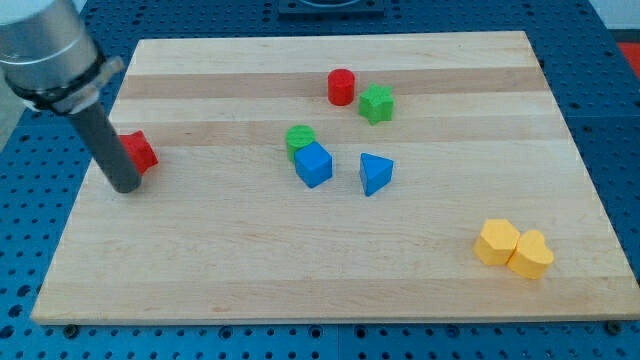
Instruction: Move the red circle closer to the red star
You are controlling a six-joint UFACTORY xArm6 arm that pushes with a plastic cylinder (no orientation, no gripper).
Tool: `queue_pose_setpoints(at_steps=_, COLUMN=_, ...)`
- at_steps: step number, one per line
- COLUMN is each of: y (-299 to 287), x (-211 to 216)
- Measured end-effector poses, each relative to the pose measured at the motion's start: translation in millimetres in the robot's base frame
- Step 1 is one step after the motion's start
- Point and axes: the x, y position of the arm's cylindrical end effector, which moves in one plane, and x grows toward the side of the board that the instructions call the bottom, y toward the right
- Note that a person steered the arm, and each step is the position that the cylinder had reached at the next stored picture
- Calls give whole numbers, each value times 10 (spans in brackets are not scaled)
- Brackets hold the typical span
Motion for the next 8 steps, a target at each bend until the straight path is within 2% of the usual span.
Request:
queue_pose_setpoints(at_steps=1, y=236, x=-143)
queue_pose_setpoints(at_steps=4, y=431, x=-1542)
queue_pose_setpoints(at_steps=6, y=1422, x=-1971)
queue_pose_setpoints(at_steps=8, y=2538, x=-2001)
